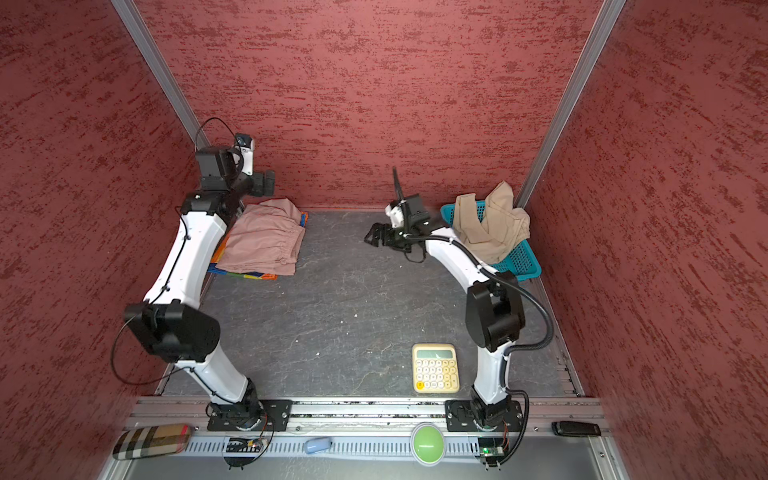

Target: Fold and stack the shorts

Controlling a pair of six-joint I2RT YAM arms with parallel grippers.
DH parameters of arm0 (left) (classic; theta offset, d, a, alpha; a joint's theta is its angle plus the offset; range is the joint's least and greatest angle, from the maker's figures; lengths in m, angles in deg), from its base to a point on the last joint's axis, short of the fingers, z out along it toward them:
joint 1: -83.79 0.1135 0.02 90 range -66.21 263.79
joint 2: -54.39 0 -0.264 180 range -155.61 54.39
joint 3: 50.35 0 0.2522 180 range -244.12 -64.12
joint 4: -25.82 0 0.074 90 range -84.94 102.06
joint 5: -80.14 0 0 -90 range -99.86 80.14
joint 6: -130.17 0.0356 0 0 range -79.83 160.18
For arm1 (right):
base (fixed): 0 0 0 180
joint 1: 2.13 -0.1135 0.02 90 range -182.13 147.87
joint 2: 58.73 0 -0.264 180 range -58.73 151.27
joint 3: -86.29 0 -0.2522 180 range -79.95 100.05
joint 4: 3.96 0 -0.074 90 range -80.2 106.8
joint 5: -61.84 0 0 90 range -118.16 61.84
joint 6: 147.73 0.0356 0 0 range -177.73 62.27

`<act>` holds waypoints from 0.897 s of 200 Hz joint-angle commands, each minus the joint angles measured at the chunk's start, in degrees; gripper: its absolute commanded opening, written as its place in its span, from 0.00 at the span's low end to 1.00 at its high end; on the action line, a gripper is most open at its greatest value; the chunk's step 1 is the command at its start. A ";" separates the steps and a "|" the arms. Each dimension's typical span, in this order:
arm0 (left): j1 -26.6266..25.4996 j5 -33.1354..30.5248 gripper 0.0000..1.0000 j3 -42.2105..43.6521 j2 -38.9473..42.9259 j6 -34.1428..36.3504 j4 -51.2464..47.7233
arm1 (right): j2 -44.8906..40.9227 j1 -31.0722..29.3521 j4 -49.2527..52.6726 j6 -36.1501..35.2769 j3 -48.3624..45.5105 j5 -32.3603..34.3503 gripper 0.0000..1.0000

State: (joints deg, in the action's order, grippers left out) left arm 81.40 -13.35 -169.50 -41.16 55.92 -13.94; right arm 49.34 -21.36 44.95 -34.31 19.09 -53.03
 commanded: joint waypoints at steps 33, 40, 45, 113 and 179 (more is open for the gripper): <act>-17.98 15.59 1.00 15.28 -0.99 -11.71 24.26 | -4.28 20.74 7.35 -2.58 3.75 21.53 0.99; -20.55 16.03 0.99 13.60 -3.60 -12.04 23.86 | -3.79 22.70 7.04 -2.24 3.27 22.03 0.99; -22.18 16.44 0.99 11.82 -5.77 -12.26 22.99 | -3.15 23.87 6.95 -1.91 2.97 22.79 0.99; -32.88 20.05 0.99 -11.70 -26.38 -14.49 5.25 | 5.73 30.73 1.82 1.00 -1.82 20.71 0.99; -33.73 14.99 0.99 -12.85 -27.15 -9.80 3.64 | 9.47 32.19 -3.01 2.07 -4.30 17.35 0.64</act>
State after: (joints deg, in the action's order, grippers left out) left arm 47.56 4.01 -179.99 -68.35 43.84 -8.33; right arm 58.74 10.31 45.00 -32.52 14.26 -34.18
